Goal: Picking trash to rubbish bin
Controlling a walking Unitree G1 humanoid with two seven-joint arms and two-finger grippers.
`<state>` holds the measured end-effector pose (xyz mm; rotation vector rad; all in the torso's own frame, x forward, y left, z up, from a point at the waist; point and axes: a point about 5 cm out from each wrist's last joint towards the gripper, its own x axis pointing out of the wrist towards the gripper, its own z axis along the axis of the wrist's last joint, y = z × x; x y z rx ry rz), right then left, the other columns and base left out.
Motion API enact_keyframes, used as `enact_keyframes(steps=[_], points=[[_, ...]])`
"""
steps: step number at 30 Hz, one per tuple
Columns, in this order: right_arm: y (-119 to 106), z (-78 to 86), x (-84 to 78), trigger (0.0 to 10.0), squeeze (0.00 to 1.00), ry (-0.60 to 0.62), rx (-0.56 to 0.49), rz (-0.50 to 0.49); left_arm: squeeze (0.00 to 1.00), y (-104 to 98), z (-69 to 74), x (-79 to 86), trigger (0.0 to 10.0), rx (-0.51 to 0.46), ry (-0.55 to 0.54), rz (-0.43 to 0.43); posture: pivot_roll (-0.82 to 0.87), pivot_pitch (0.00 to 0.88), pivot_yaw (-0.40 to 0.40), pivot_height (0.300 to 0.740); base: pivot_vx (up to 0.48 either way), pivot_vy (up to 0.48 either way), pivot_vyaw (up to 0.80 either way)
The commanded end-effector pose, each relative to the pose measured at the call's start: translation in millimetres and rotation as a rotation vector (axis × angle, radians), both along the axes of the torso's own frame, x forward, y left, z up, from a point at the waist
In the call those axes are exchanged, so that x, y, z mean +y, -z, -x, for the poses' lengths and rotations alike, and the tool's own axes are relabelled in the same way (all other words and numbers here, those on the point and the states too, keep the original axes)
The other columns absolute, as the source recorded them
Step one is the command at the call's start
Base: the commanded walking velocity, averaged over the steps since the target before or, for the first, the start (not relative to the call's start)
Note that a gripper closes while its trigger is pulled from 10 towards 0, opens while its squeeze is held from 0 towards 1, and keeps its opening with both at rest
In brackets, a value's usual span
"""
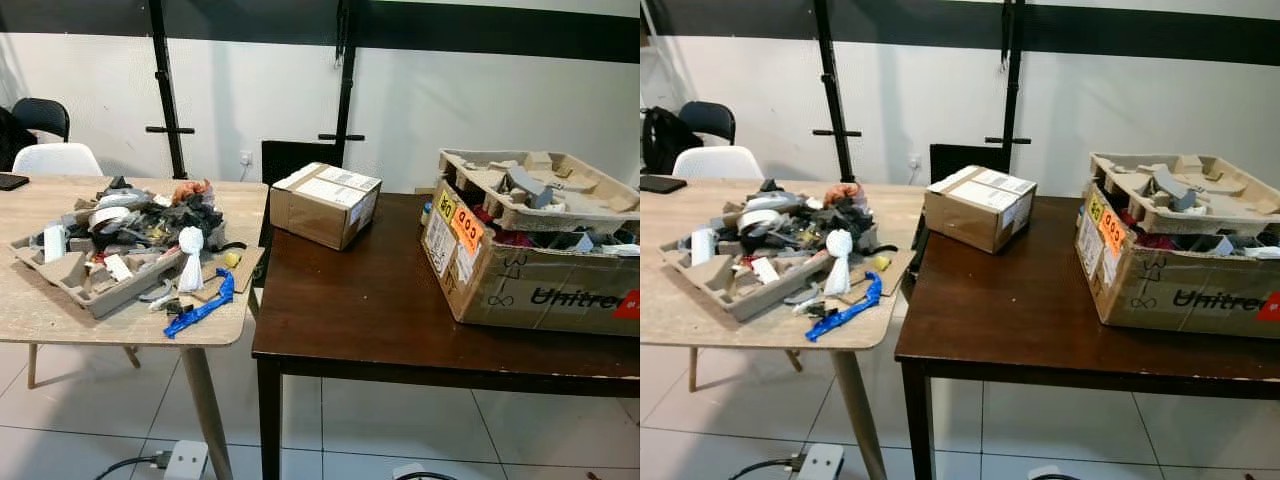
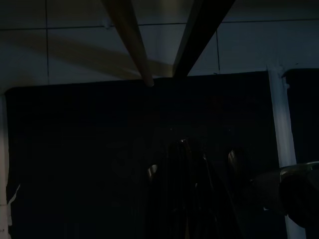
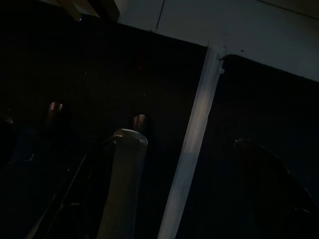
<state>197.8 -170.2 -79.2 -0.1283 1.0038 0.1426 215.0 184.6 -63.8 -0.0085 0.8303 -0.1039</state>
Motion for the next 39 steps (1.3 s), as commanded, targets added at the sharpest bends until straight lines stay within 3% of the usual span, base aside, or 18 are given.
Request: enact_keyframes(steps=[1,27,39], points=[[1.3,3.0,-3.5,10.0,0.0,0.013,0.009,0.005,0.0,0.8,0.5,-5.3,10.0,0.0,0.007,0.006,0.05,0.0,-0.021,0.74,-0.281,0.0,0.0],[0.4,1.7,-5.4,10.0,0.0,0.017,0.005,0.007,0.0,1.4,0.2,-10.5,10.0,0.002,0.002,0.019,0.03,0.0,-0.026,0.74,-0.331,0.0,0.0],[-0.8,-0.6,-4.2,10.0,0.0,0.012,-0.001,0.002,0.0,2.2,1.1,-8.2,10.0,0.018,0.022,-0.01,0.03,0.0,-0.03,0.74,0.0,0.0,0.0]])
